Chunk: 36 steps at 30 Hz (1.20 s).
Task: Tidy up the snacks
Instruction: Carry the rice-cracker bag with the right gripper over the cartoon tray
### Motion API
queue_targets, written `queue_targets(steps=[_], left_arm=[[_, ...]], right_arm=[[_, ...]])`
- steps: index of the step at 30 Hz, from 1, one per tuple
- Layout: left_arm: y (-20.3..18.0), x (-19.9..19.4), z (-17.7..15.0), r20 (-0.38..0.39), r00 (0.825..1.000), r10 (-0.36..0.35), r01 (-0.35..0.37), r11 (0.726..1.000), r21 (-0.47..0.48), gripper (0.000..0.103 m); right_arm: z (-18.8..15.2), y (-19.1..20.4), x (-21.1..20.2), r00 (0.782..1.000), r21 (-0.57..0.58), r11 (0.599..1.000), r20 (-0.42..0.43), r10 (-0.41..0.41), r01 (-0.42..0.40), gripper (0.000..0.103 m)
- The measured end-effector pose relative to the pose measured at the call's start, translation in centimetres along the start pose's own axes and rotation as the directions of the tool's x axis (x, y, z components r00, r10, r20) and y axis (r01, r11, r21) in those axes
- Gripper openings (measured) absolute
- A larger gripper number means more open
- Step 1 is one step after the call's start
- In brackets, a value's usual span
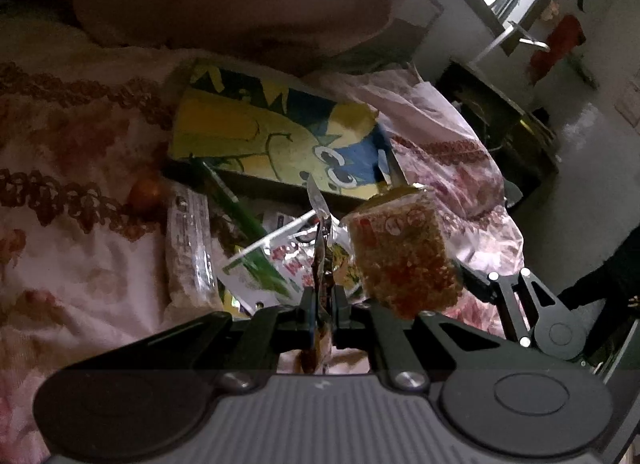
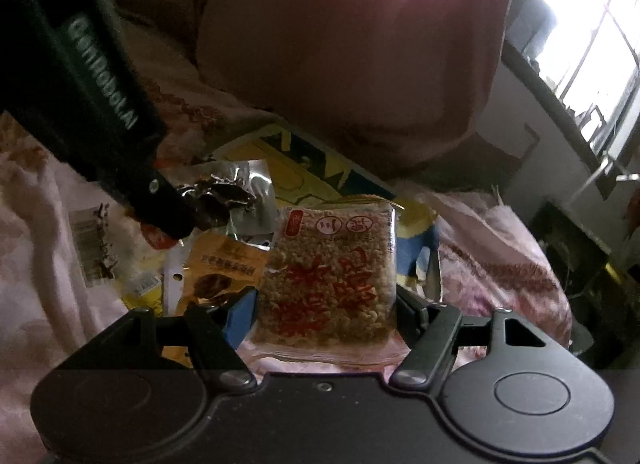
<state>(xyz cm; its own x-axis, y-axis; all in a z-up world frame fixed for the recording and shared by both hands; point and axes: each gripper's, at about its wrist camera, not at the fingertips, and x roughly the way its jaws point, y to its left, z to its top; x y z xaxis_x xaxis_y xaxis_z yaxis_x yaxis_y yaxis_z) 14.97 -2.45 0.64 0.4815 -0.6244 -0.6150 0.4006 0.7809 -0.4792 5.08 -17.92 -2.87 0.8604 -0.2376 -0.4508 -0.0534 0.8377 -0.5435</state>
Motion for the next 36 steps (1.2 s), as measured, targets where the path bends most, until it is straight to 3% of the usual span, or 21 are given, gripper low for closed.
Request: queue_targets(steps=[8,14,23,36], left_arm=[[1.3,1.5,3.5,0.02,0.998,0.062,-0.062,0.998,-0.022,0.007],[3.4,3.8,7.0,0.053,0.993,0.101,-0.1,0.994,-0.033,0.007],[5.3,8.7,11.7,0.109,0.989,0.099,-0.095,0.995,-0.04,0.007],[8.4,14.0,13.6,0.108,0.988,0.107,-0.1,0.993,-0.069,0.007]], right_arm=[[0.7,-0.1,1.7,0.997,0.018,0.997,0.015,0.081,-0.081,0.072],[2.3,-0.7,4.5,0.99,0.094,0.986,0.034,0.137,-0.139,0.072],[5.1,-2.8,9.9,0.99,0.213,0.967,0.051,0.131,-0.139,0.072],[6.3,-4.1,17.3,0.993,0.296,0.948,0.011,0.116,-0.114,0.072]])
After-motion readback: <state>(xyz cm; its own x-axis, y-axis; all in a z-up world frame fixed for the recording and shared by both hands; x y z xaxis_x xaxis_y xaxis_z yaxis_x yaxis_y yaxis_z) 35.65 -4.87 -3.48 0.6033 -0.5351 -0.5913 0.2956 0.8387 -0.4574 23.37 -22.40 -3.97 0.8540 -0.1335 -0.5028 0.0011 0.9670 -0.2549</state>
